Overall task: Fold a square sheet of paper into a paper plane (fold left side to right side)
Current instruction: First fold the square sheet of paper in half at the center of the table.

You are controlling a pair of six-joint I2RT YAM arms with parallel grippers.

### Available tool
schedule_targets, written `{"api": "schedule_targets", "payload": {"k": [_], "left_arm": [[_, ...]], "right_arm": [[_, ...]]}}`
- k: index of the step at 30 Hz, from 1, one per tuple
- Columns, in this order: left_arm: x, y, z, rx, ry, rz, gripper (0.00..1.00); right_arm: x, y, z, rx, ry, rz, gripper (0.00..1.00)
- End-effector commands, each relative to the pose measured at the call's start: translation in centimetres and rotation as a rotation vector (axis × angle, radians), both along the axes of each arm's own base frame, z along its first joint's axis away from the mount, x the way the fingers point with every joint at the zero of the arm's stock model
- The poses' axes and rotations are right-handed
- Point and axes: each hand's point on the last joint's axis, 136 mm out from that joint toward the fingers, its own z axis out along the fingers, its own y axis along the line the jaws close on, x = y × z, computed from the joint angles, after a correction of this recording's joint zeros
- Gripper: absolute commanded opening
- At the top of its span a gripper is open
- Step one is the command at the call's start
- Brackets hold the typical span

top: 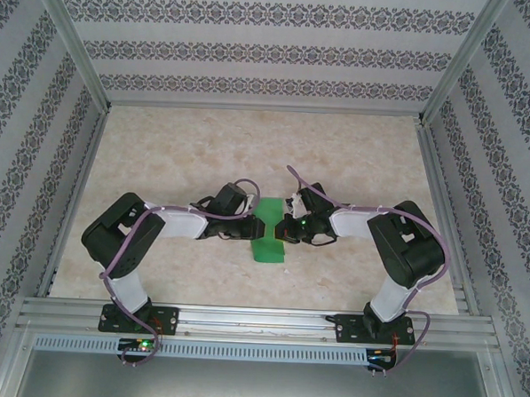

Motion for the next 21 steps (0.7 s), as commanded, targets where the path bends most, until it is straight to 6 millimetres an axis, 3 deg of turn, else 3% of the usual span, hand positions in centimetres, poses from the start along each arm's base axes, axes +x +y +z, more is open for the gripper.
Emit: {"api": "schedule_targets", "payload": {"k": [1,6,11,17,21], "left_arm": [[0.1,1.7,-1.4,0.023,0.017,0.044,0.25],[0.0,3.2,-1.2,0.021,0.014,0.068,0.22],[0.2,3.1,1.1,-0.003,-0.037,0.055,0.19],[0.3,1.0,4.3,-0.092,-0.109,0.017,0.15],[0.1,-0.9,4.2,-0.114,-0.094,-0.023,0.13]], "right_arm": [[-2.5,-4.6,-5.5,-0.256,0.109,-0.038,0.0],[-2.6,-4.7,-5.5,-0.259,0.109,-0.036,0.0],[-2.5,-4.5,-5.2,-0.248,0.104,-0.035,0.0],[-2.4,-4.4,-5.1,-0.242,0.1,-0.035,0.0],[-2.5,-4.4,-5.1,-0.242,0.102,-0.035,0.0]]}}
